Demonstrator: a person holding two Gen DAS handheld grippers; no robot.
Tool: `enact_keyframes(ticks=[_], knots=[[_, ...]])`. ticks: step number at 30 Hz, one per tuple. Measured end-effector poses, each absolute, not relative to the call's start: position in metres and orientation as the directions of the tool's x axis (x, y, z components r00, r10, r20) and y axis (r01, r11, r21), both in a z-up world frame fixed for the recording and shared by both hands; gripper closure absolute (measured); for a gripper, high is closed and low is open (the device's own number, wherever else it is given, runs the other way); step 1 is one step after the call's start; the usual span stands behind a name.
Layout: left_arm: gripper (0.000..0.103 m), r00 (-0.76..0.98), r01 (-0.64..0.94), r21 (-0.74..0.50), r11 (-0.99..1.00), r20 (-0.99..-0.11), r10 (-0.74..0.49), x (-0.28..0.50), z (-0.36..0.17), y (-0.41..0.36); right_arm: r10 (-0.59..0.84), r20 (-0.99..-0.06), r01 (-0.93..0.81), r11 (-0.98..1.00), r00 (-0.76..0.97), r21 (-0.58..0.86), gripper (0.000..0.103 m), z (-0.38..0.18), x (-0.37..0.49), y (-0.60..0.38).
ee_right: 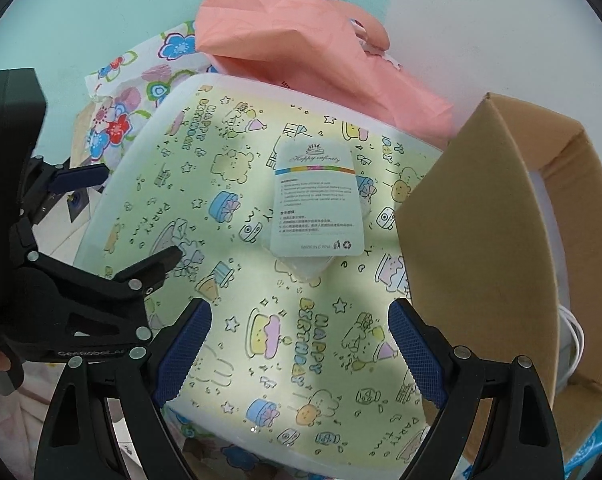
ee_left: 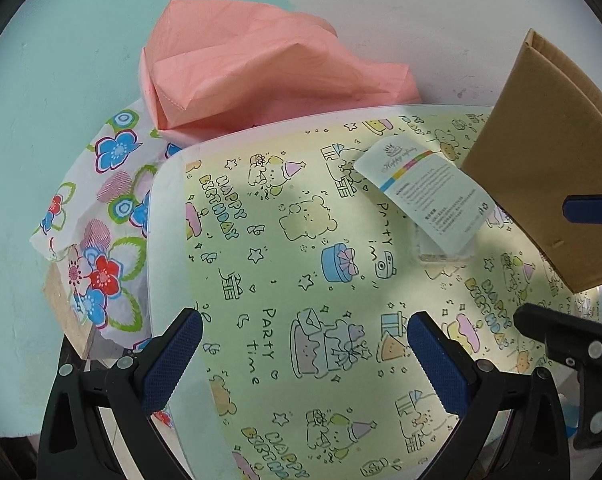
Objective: Organize objects
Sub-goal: 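Move both open tools back over the tray toward the white printed card, then close the right tool on the white printed card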
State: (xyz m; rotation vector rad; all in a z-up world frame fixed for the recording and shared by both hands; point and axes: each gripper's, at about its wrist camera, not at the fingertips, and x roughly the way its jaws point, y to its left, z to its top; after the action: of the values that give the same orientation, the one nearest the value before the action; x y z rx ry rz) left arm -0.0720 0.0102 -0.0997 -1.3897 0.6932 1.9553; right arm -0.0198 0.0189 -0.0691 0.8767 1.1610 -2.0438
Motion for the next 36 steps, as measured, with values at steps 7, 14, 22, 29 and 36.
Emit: enact_keyframes(ticks=[7,14,22,29,36], knots=[[0.0,-0.222,-0.736,0.029,-0.677,-0.954,0.2,-0.084,-0.112,0.013,-0.181,-0.79,0.77,-0.427,-0.586,-0.473,0.011,-0.075,-0.041,0.005],[0.001,-0.244,-0.72,0.069,-0.69,-0.957,0.159,-0.093,-0.122,0.017,-0.18,-0.805,0.783,-0.425,-0.565,-0.454,0.011,-0.084,-0.057,-0.015],[0.001,-0.27,-0.715,0.124,-0.688,-0.957,0.109,-0.109,-0.133,0.019,-0.178,-0.803,0.786,-0.405,-0.569,-0.467,0.011,-0.091,-0.069,-0.038],[0.001,-0.253,-0.714,0.121,-0.689,-0.963,0.093,-0.114,-0.14,0.014,-0.166,-0.775,0.764,-0.384,-0.61,-0.519,0.011,-0.1,-0.078,-0.057],[0.001,-0.241,-0.717,0.104,-0.689,-0.965,0.106,-0.116,-0.139,0.012,-0.174,-0.756,0.751,-0.384,-0.63,-0.538,0.013,-0.104,-0.088,-0.072]])
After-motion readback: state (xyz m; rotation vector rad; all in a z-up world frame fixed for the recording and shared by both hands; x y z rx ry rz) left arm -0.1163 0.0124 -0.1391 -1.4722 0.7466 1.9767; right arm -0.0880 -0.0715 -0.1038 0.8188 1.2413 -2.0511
